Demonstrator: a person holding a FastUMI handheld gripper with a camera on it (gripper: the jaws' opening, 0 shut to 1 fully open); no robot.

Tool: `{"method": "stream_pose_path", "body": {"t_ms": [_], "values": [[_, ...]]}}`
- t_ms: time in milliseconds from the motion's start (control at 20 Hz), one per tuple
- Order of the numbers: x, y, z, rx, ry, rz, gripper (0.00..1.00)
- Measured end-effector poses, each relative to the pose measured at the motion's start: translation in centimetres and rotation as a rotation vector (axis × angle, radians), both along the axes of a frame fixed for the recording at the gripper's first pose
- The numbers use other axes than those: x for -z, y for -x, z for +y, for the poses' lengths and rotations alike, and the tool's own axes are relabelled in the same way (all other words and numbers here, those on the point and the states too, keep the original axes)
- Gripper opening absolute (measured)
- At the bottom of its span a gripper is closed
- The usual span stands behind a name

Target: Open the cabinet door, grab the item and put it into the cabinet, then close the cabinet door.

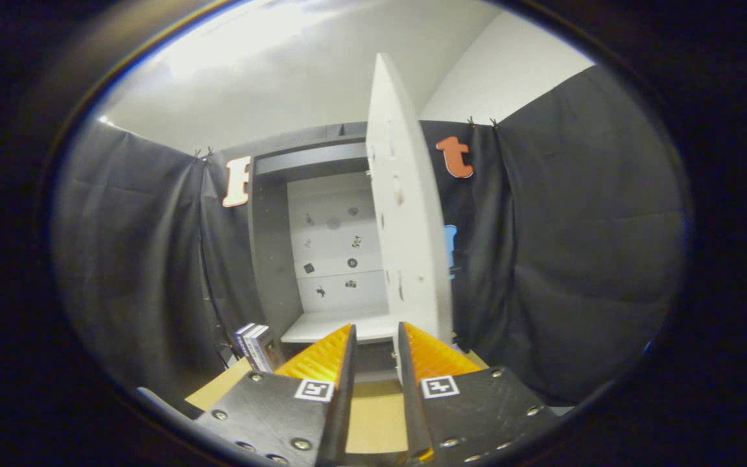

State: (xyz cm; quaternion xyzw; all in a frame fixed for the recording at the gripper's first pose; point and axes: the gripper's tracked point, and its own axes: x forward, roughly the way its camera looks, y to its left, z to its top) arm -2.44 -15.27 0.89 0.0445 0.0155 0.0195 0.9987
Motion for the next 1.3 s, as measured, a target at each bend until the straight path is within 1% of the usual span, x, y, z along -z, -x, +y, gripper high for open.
{"method": "stream_pose_path", "body": {"t_ms": [150, 300, 350, 400, 550, 700, 750, 800, 1050, 1300], "values": [[2.5, -0.8, 4.9, -0.008, 0.018, 0.034, 0.54], [6.4, -2.3, 9.8, -0.024, 0.025, 0.076, 0.73], [8.1, -2.8, 11.3, -0.03, 0.018, 0.102, 0.76], [10.0, -3.2, 12.8, -0.043, 0.008, 0.127, 0.83], [16.4, -5.4, 16.1, -0.072, -0.007, 0.226, 0.83], [22.7, -7.3, 18.1, -0.103, 0.016, 0.321, 0.84], [24.9, -7.8, 18.7, -0.119, 0.026, 0.35, 0.88], [26.7, -8.4, 19.1, -0.13, 0.036, 0.377, 0.97], [36.4, -11.3, 21.4, -0.178, 0.02, 0.512, 0.97], [43.0, -12.5, 21.8, -0.208, 0.054, 0.613, 0.97]]}}
